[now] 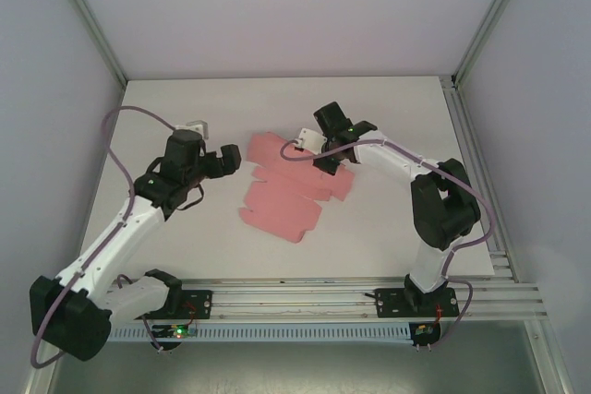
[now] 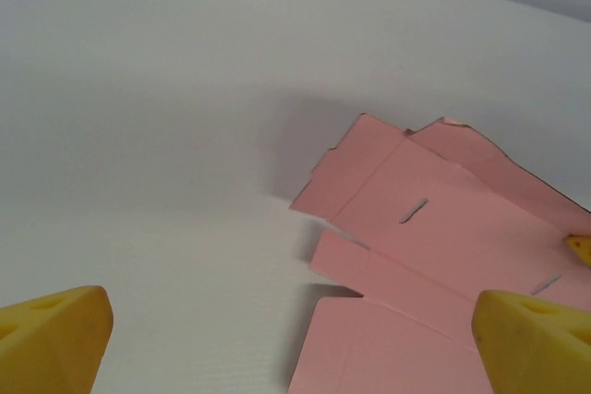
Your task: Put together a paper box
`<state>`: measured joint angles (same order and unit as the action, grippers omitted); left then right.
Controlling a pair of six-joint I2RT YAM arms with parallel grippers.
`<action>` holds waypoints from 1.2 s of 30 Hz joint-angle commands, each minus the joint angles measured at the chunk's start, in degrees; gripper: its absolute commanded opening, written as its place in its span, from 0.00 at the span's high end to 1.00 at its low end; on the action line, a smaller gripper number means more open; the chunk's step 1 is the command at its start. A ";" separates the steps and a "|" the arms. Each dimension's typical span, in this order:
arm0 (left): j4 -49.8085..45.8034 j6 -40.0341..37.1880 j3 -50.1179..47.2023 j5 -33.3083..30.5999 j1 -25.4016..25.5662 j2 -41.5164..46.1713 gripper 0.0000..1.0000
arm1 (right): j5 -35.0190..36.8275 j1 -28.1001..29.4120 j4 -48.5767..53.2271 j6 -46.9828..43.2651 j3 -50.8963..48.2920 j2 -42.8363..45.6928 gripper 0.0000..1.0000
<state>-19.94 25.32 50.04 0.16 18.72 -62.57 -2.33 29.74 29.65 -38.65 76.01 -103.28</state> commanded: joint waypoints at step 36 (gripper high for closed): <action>8.93 -29.63 6.69 44.25 -8.26 -28.06 1.00 | -14.88 -4.22 3.46 -6.27 -0.83 3.42 0.72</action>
<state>-8.99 -2.00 55.94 42.83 10.48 -92.58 -17.96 25.61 31.75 -45.76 73.25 -100.51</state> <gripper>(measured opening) 0.071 0.277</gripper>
